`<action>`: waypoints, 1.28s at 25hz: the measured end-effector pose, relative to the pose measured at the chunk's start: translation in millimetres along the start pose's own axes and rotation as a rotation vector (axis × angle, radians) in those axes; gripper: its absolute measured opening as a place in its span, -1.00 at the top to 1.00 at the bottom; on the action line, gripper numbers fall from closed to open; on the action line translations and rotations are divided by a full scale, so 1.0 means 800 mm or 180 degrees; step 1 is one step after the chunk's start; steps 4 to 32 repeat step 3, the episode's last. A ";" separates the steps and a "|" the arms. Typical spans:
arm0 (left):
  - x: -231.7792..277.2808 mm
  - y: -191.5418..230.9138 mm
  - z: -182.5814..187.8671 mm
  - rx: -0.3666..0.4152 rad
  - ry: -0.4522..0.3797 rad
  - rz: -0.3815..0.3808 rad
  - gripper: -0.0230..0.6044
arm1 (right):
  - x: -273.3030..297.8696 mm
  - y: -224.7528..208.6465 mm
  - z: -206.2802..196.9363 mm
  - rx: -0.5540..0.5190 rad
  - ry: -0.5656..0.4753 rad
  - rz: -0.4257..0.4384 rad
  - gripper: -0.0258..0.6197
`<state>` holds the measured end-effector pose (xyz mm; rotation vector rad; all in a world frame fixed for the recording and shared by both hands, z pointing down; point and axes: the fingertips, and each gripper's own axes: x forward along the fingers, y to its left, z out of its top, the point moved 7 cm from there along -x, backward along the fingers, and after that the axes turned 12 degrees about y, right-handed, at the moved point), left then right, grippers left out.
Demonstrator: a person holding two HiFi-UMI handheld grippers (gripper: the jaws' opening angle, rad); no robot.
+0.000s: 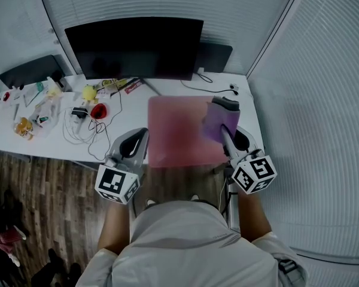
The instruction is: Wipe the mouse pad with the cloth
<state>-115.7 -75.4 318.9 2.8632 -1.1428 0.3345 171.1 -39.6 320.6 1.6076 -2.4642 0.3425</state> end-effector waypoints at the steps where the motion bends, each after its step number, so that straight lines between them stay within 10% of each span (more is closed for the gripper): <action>1: 0.001 -0.001 0.001 0.0002 0.0002 -0.0002 0.92 | -0.001 -0.002 -0.001 0.0015 0.0006 0.0003 0.80; 32: 0.004 -0.004 0.002 0.0003 0.0005 -0.0006 0.92 | -0.003 -0.006 -0.004 0.0051 0.0018 0.0013 0.80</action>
